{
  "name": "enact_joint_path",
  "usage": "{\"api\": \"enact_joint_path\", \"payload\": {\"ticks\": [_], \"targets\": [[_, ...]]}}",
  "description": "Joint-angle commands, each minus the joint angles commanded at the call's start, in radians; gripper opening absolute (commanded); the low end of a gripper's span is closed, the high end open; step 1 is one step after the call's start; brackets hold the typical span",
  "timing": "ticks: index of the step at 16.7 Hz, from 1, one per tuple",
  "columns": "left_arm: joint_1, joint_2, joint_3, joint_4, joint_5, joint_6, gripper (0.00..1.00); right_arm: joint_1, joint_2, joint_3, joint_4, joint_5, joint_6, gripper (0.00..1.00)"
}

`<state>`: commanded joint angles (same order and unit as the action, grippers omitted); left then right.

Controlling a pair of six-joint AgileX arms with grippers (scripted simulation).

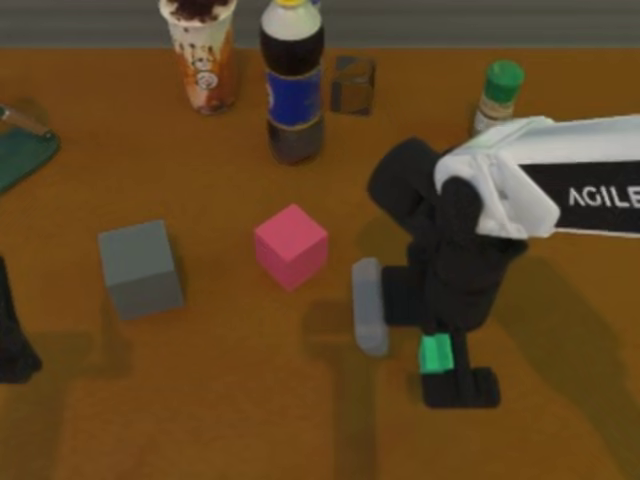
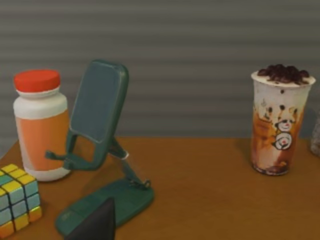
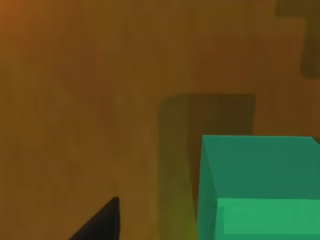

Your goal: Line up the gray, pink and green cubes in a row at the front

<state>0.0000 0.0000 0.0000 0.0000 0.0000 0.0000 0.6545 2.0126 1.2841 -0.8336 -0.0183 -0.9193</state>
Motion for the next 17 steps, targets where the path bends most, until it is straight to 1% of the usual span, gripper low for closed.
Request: {"api": "enact_joint_path", "payload": {"ticks": [7,14,17], "targets": [[0.0,0.0,0.0,0.0,0.0,0.0,1.0,0.001,-0.086,0.132,-0.226,-0.001,-0.003,1.0],[-0.003,0.009,0.009,-0.007,0.001,0.002,1.0,-0.003,-0.097,0.134,-0.23,-0.002,-0.001,1.0],[-0.029,0.094,0.091,-0.072,0.01,0.017,1.0,-0.029,-0.158,0.091,-0.184,-0.01,0.022,1.0]]}}
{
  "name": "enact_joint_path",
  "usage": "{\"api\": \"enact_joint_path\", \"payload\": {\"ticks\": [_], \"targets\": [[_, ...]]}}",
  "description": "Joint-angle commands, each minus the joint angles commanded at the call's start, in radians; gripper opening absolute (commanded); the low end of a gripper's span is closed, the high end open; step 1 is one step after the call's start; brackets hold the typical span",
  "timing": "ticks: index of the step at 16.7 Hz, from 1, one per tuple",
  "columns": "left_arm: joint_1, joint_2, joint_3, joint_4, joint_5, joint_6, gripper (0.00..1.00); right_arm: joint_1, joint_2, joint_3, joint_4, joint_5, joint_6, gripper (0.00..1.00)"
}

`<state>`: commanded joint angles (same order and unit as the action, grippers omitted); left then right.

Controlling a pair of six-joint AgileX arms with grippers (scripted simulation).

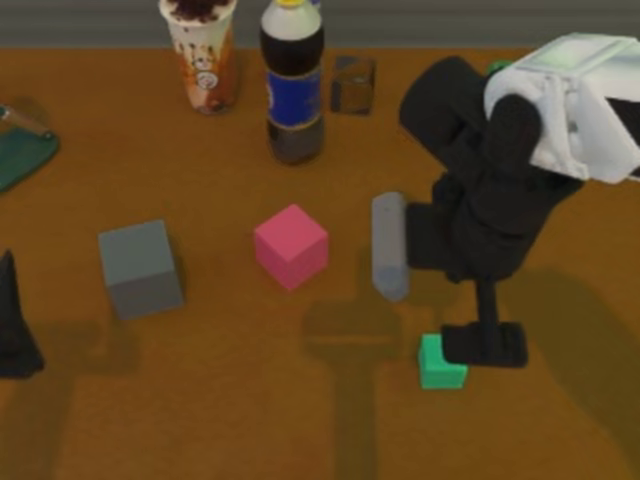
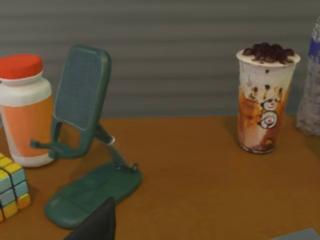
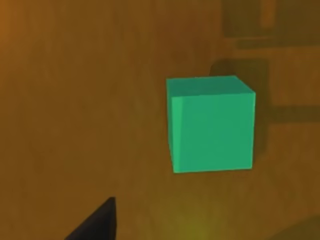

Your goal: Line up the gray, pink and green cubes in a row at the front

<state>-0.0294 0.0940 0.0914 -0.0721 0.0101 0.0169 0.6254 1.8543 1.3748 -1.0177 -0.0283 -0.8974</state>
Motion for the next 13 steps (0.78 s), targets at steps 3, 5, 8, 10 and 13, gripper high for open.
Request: {"api": "enact_joint_path", "payload": {"ticks": [3,5,8,10,13], "targets": [[-0.05,0.176,0.153,-0.128,0.015,0.029,1.0,-0.053,-0.13,-0.088,0.087,-0.013,0.051,1.0],[-0.091,0.333,0.277,-0.238,0.026,0.053,1.0,-0.1,-0.25,-0.168,0.159,-0.022,0.1,1.0],[-0.159,0.62,0.484,-0.437,0.043,0.094,1.0,-0.182,-0.472,-0.32,0.28,-0.032,0.193,1.0],[-0.207,0.835,0.631,-0.585,0.053,0.122,1.0,-0.242,-0.642,-0.441,0.368,-0.037,0.268,1.0],[-0.278,1.175,0.861,-0.807,0.065,0.164,1.0,-0.335,-0.91,-0.643,0.503,-0.04,0.392,1.0]]}}
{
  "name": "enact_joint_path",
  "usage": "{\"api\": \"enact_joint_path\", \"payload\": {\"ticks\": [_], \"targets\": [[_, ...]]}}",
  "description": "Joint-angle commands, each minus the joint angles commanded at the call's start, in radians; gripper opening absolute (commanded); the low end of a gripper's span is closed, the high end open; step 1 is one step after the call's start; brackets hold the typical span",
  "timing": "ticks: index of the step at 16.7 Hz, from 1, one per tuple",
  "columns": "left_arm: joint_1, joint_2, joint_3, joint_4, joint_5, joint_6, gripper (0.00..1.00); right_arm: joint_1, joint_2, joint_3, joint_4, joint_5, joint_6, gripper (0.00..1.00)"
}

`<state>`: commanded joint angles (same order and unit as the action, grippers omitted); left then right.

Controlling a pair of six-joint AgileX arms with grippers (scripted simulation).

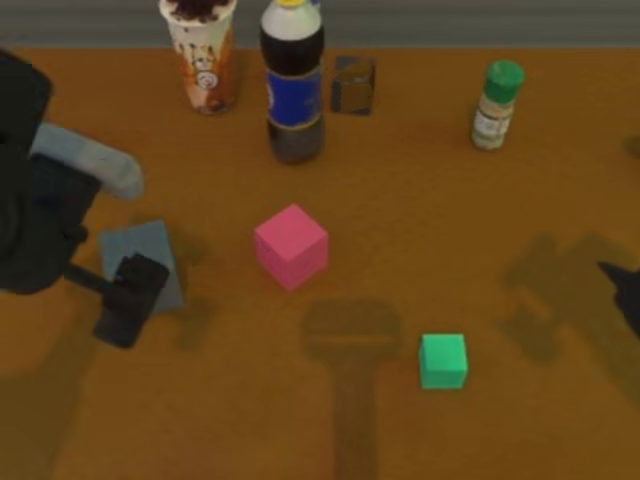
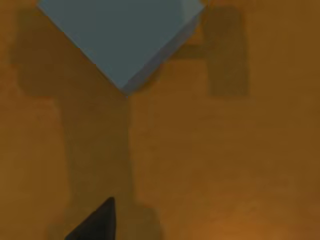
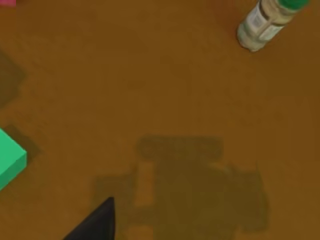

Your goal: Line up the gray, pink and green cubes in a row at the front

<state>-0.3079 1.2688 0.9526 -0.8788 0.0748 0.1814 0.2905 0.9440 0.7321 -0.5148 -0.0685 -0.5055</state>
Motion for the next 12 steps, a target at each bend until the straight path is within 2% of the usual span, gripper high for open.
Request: {"api": "enact_joint_path", "payload": {"ticks": [6,12], "targets": [[-0.122,0.628,0.5,-0.341,-0.003,0.075,1.0,-0.155,-0.478,-0.378,0.244,0.015,0.239,1.0],[-0.201,1.014,0.989,-0.46,-0.038,0.129,1.0,-0.248,-0.8,-0.635,0.431,0.048,0.422,1.0]]}}
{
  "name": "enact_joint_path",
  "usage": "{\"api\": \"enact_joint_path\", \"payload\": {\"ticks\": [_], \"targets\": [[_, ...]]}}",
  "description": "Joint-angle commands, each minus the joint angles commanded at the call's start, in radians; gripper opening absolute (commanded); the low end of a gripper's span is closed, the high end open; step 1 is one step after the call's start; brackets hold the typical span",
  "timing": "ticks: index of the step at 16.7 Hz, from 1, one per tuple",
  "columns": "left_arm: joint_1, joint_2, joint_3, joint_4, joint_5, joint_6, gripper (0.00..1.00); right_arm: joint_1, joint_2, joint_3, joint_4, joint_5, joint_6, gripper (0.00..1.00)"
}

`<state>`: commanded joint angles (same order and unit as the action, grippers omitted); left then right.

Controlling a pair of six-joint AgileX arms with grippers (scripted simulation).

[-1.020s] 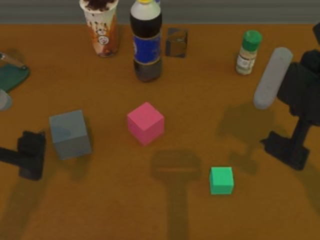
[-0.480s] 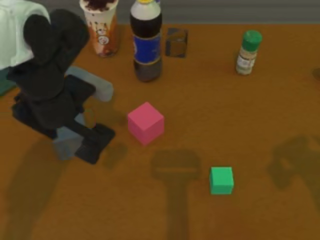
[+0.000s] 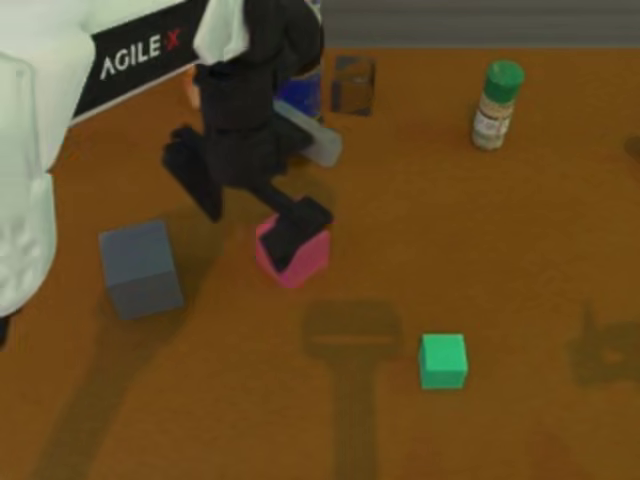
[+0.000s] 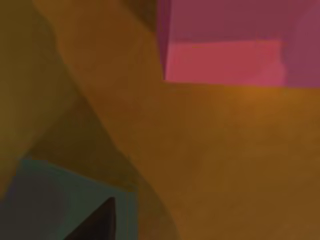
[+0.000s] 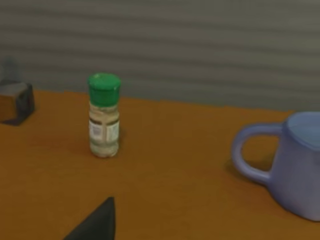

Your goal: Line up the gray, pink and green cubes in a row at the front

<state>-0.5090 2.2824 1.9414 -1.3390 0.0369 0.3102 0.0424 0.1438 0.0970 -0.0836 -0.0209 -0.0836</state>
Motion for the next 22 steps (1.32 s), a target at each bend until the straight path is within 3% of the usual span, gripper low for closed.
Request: {"api": "enact_joint_path", "payload": {"ticks": [4,10,14,22], "targets": [[-0.021,0.107,0.186,0.01,-0.026,0.018,1.0,-0.029,-0.122,-0.084,0.072,0.017,0.071,1.0],[-0.024,0.124,0.217,0.017,-0.032,0.021,1.0,-0.032,-0.144,-0.097,0.084,0.021,0.084,1.0],[-0.021,0.13,0.179,0.056,-0.032,0.023,1.0,-0.032,-0.144,-0.097,0.084,0.021,0.084,1.0],[-0.023,0.196,-0.014,0.32,-0.031,0.023,1.0,-0.032,-0.144,-0.097,0.084,0.021,0.084,1.0]]}}
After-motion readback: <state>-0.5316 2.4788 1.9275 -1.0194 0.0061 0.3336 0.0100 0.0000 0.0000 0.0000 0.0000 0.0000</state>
